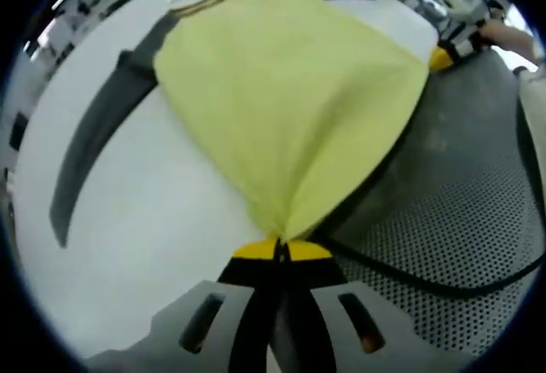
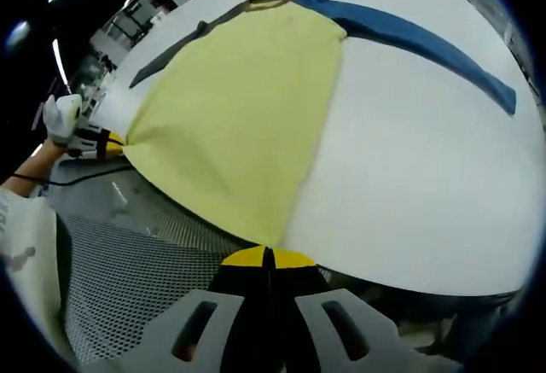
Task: Fold the garment on the visible template until the final outline fits inside the template.
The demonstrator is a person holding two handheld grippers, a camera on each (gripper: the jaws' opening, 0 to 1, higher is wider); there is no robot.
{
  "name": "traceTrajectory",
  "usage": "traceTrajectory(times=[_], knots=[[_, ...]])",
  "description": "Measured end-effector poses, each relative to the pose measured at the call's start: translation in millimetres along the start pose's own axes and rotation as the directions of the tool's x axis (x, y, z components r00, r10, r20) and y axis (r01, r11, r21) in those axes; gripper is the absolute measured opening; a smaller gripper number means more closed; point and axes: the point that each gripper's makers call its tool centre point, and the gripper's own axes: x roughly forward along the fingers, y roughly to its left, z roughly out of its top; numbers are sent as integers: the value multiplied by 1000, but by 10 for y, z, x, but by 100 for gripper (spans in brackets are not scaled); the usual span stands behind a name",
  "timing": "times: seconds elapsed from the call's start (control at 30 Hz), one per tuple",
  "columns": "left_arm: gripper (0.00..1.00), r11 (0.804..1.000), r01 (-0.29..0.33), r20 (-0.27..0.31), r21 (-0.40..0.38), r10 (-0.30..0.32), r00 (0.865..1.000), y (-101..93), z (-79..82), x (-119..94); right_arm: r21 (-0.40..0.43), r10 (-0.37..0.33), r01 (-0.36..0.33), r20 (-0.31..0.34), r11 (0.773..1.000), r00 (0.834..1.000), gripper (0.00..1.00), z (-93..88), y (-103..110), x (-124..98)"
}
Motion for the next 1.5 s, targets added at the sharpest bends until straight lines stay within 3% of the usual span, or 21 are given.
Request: traceTrajectory(times=[0.23,0.67,0.73,0.87,0.97,1.1,1.33,1.5], knots=[[0,1000,0,2,-3,0,1000,-1,5,1,2,-1,1,-3,1000,1000,1,-2,-2,8],[3,1000,-3,1,3,3,1000,17,-23,-13,-85,-17,20,29,996,999,6,40,4,6],[10,1000,-11,7,8,11,1000,37,-30,-21,-96,-16,19,37,995,999,11,50,9,-6],[34,999,-44,37,19,43,998,92,-1,-44,-117,-13,19,53,993,998,31,63,40,-34],[40,998,-55,40,13,55,998,121,-5,-60,-127,-7,15,57,992,998,43,66,62,-42],[48,998,-64,68,-25,65,996,163,30,-90,-144,-9,19,70,989,998,47,84,89,-63],[72,994,-95,138,-49,101,985,227,123,-135,-155,-19,33,93,987,996,55,115,73,-88],[78,994,-93,168,-58,102,981,233,157,-140,-160,-27,43,101,986,995,58,122,49,-94]])
